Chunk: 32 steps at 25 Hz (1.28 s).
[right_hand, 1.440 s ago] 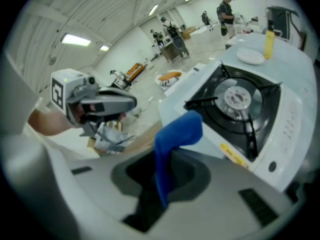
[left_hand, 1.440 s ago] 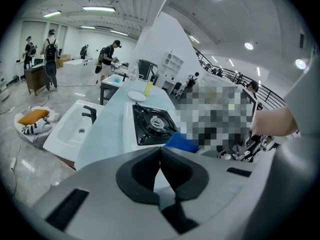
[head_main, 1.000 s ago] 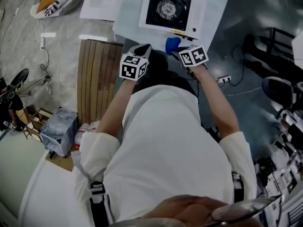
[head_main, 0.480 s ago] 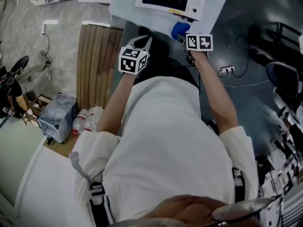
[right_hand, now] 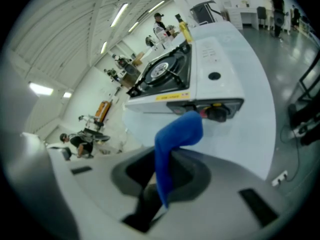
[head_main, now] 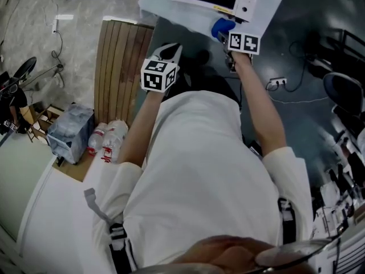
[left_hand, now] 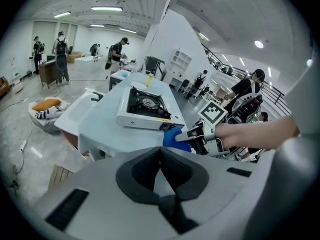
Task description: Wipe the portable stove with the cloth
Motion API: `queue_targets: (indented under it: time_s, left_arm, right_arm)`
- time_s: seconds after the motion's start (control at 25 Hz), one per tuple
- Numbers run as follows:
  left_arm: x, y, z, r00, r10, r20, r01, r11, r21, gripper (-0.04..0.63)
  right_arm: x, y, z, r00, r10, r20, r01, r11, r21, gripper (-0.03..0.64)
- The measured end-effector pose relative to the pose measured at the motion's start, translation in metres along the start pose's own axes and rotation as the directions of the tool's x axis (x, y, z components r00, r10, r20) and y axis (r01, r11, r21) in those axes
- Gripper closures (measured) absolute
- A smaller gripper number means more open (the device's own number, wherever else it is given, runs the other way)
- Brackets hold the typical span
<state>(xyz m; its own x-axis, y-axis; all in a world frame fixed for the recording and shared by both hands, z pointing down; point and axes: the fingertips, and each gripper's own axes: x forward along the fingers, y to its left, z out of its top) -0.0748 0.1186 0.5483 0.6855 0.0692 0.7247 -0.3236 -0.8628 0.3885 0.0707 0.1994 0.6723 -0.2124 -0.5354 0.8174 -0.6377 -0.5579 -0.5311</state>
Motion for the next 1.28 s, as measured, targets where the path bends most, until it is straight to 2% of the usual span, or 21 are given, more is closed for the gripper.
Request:
queue_targets:
  time_s: [0.28, 0.52, 0.72, 0.84, 1.16, 1.28]
  left_arm:
    - [-0.007, -0.002, -0.014, 0.999, -0.048, -0.019, 0.048, 0.999, 0.024, 0.563]
    - [-0.012, 0.027, -0.002, 0.999, -0.052, -0.013, 0.052, 0.999, 0.011, 0.563]
    - [-0.026, 0.069, -0.017, 0.998, -0.053, -0.03, 0.052, 0.998, -0.021, 0.563]
    - [-0.028, 0.076, -0.024, 0.998, -0.054, -0.038, 0.053, 0.998, -0.032, 0.563]
    - [-0.039, 0.1, -0.041, 0.996, -0.079, -0.036, 0.077, 0.995, -0.061, 0.563]
    - [-0.034, 0.093, -0.035, 0.995, -0.088, -0.038, 0.086, 0.995, -0.057, 0.563]
  right_arm:
    - [0.004, -0.002, 0.009, 0.998, -0.046, 0.031, 0.046, 0.999, -0.01, 0.535]
    - [0.026, 0.005, 0.031, 0.996, -0.051, 0.079, 0.051, 0.999, 0.005, 0.535]
    - [0.058, 0.022, 0.048, 0.987, -0.077, 0.142, 0.072, 0.997, 0.038, 0.535]
    - [0.061, 0.02, 0.057, 0.98, -0.101, 0.173, 0.095, 0.995, 0.045, 0.535]
    - [0.077, 0.036, 0.057, 0.973, -0.152, 0.174, 0.157, 0.988, -0.013, 0.535]
    - [0.07, 0.031, 0.062, 0.972, -0.159, 0.171, 0.168, 0.985, -0.038, 0.535]
